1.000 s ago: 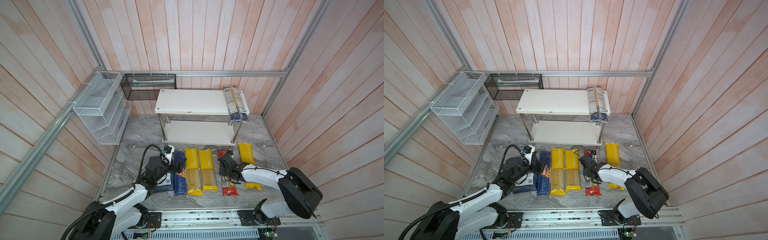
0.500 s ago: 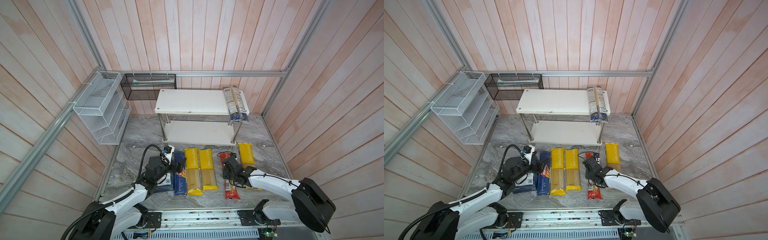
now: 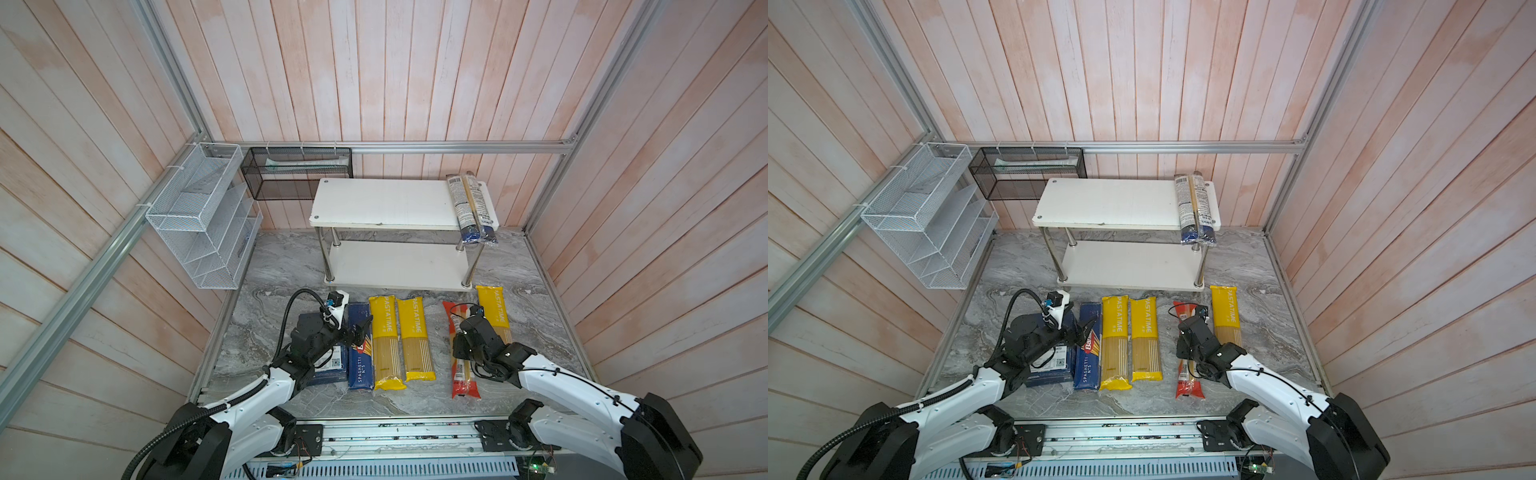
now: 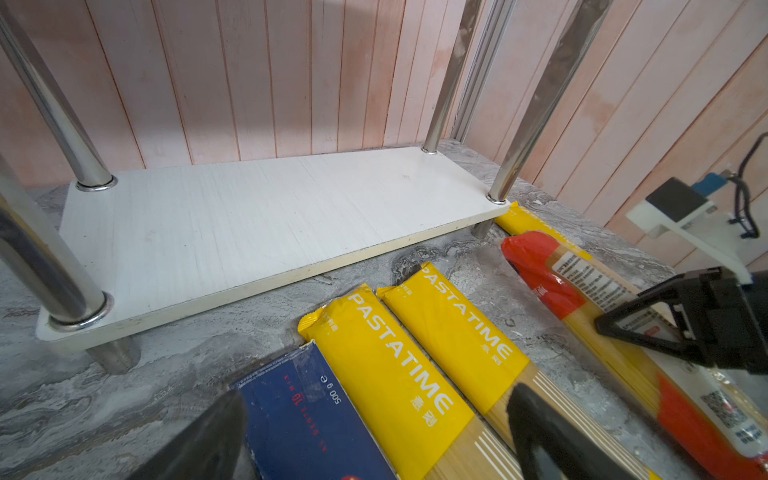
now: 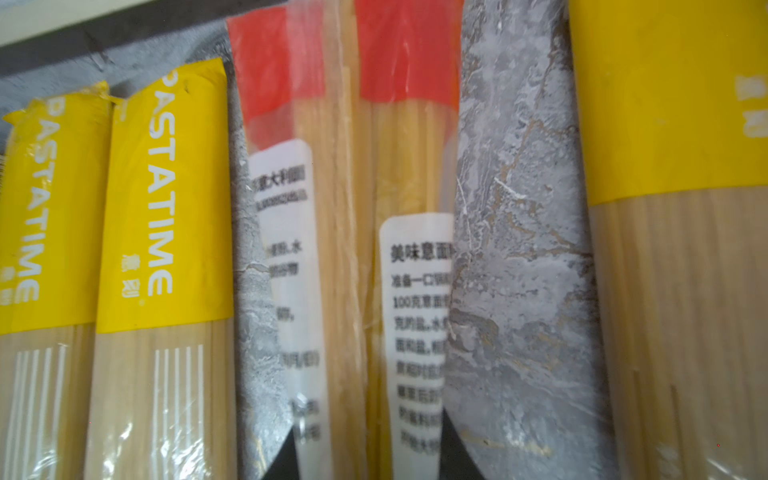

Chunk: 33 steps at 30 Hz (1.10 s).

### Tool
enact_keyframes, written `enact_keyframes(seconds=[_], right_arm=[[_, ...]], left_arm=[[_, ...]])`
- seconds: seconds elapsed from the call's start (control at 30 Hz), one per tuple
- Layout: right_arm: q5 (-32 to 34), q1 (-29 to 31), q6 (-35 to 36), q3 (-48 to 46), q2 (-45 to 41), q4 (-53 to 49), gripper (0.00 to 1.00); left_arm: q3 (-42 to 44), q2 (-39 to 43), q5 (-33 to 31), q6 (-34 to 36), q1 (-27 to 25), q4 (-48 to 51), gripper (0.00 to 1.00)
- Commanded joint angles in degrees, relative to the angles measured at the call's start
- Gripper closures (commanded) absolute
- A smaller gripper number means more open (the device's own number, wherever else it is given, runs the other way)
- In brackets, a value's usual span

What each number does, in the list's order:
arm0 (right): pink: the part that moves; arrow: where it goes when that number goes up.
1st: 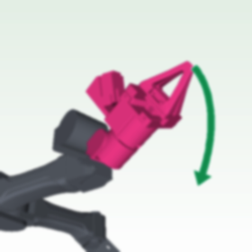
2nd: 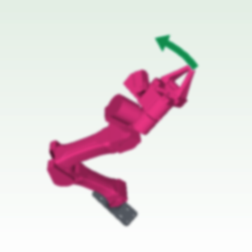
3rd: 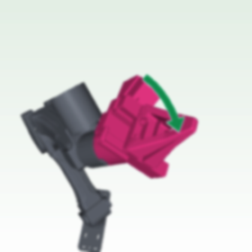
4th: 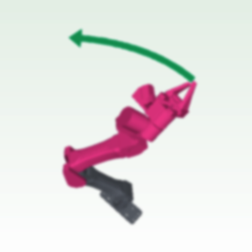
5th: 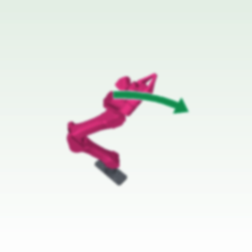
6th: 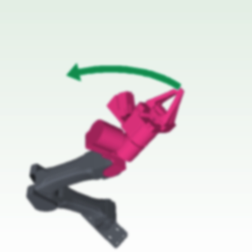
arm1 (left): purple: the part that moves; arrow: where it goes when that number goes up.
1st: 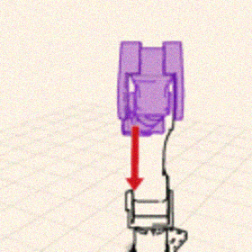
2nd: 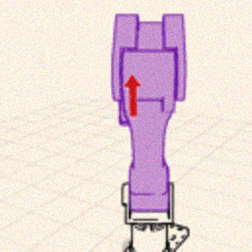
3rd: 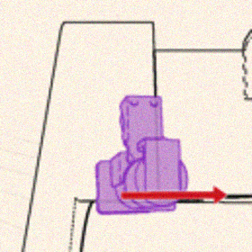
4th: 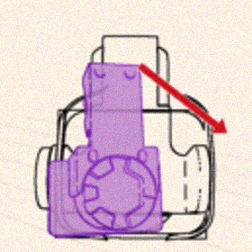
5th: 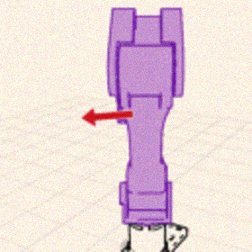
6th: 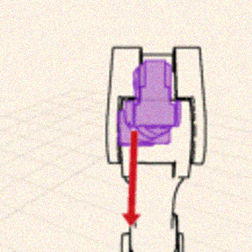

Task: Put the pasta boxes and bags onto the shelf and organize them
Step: 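Lift the red-and-clear spaghetti bag upright with the right gripper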

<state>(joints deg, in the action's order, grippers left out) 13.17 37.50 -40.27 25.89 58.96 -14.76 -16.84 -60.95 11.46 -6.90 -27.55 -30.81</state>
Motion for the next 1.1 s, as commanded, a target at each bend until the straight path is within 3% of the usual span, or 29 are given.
enact_keyframes(seconds=[0.0,0.67,1.07], right_arm=[[-0.10,-0.60,1.27,1.61,-2.72,4.30,0.74],[-11.27,0.27,8.27,14.31,-4.06,1.89,0.80],[-11.06,4.19,9.33,20.70,-3.72,1.47,0.83]], left_arm=[[-0.47,-0.40,-0.74,0.30,-0.29,-0.49,0.00],[-0.87,-1.70,-0.48,0.39,-0.31,-0.66,0.00],[-1.01,-1.98,-0.39,0.39,-0.31,-0.61,0.00]])
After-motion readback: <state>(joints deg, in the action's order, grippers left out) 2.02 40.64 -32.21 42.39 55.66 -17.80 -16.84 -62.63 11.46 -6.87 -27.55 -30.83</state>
